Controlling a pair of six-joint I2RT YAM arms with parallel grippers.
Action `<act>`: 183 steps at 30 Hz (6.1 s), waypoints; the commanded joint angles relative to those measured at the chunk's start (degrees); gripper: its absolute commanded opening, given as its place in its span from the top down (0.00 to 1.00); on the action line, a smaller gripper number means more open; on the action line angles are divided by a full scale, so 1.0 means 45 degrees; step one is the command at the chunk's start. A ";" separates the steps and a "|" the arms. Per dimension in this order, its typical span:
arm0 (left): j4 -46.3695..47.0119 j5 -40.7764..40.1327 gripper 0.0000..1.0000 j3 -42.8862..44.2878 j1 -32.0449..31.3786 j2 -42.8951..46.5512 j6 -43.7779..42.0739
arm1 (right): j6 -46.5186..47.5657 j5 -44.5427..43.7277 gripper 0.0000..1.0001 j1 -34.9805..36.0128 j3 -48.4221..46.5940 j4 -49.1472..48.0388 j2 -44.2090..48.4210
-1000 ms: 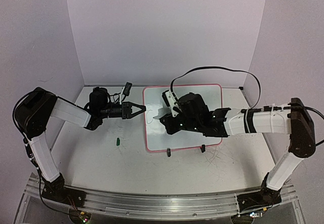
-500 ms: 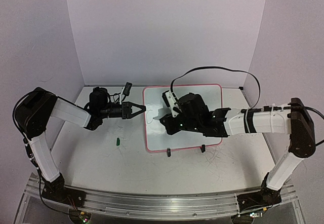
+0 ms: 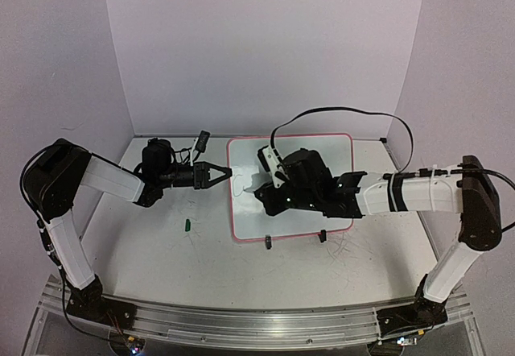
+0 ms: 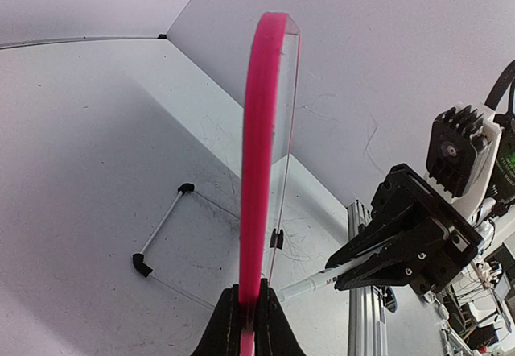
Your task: Write a sentence on the whiteboard
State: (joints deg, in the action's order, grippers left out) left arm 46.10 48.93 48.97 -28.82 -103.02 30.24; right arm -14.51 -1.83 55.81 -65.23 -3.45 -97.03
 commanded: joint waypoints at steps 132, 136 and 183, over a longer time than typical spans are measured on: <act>0.0240 0.0538 1.00 0.0070 -0.0238 0.0438 0.0096 | 0.0177 0.0307 1.00 -0.0578 0.0852 -0.1436 0.1095; 0.0227 0.0526 1.00 0.0052 -0.0239 0.0451 0.0073 | 0.0170 0.0310 1.00 -0.0576 0.0900 -0.1500 0.1033; 0.0233 0.0553 1.00 0.0100 -0.0237 0.0484 0.0097 | -0.0230 -0.0099 1.00 -0.0356 0.1302 -0.0996 0.0948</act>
State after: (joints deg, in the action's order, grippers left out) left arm 46.13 49.32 48.97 -28.84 -103.02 30.24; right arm -14.87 -1.02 53.76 -59.99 -8.23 -93.36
